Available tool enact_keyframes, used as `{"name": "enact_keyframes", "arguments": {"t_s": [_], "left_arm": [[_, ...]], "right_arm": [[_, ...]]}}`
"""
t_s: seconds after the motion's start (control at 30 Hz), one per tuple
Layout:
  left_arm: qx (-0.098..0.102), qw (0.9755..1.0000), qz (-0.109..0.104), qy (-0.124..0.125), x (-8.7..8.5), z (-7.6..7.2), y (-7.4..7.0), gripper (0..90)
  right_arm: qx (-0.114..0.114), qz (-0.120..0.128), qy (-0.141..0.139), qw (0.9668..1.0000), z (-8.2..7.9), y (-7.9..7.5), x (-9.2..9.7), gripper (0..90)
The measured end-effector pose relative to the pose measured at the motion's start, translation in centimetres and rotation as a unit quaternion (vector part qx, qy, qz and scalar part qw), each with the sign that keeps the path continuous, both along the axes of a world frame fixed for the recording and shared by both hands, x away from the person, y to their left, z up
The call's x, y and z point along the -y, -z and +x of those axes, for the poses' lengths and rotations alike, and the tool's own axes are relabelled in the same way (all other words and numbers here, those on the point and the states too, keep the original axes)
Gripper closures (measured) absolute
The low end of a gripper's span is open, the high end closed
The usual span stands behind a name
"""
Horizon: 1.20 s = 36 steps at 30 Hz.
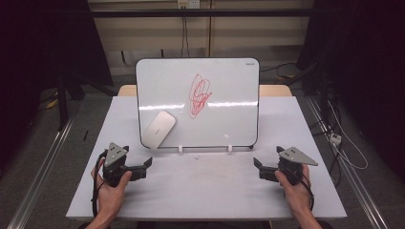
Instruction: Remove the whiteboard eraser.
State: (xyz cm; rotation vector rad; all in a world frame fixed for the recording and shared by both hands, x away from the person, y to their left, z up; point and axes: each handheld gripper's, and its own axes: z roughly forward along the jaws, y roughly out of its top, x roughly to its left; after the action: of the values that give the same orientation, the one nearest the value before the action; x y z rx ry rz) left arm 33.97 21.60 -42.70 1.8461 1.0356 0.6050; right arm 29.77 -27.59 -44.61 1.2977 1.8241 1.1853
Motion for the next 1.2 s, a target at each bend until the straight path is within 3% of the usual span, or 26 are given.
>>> {"name": "enact_keyframes", "arguments": {"t_s": [0.3, 0.67, 0.73, 0.87, 0.93, 1.0, 1.07, 1.2], "left_arm": [[-0.014, 0.9999, 0.005, -0.004, 0.1, 0.3, 0.1, 6.7], [-0.006, 0.9999, -0.007, 0.015, 0.8, 1.6, -1.2, 6.8], [0.006, 0.9998, 0.004, 0.016, 1.1, 2.2, -1.9, 7.0], [-0.007, 0.9997, 0.004, 0.025, 1.2, 2.6, -2.2, 7.2], [-0.024, 0.9986, 0.024, 0.041, 1.5, 3.0, -2.1, 7.2], [-0.031, 0.9981, 0.041, 0.033, 1.8, 3.4, -2.0, 7.2], [-0.034, 0.9980, 0.043, 0.032, 2.1, 3.7, -2.1, 7.2], [-0.016, 0.9972, 0.055, 0.048, 2.6, 4.2, -2.7, 6.6]], "right_arm": [[-0.006, 0.006, -0.006, 0.9999, 0.2, 0.1, 0.1, 4.8], [-0.019, 0.007, -0.002, 0.9998, 0.4, 0.3, 0.2, 4.5], [-0.017, 0.007, 0.001, 0.9998, 0.4, 0.3, 0.3, 4.6], [-0.019, 0.007, 0.003, 0.9998, 0.3, 0.4, 0.4, 4.5], [-0.019, 0.009, 0.002, 0.9998, 0.3, 0.4, 0.4, 4.5], [-0.020, 0.010, 0.001, 0.9998, 0.3, 0.4, 0.3, 4.5], [-0.021, 0.010, -0.001, 0.9997, 0.4, 0.4, 0.2, 4.5], [-0.024, 0.009, -0.005, 0.9997, 0.6, 0.6, 0.1, 4.5]]}}
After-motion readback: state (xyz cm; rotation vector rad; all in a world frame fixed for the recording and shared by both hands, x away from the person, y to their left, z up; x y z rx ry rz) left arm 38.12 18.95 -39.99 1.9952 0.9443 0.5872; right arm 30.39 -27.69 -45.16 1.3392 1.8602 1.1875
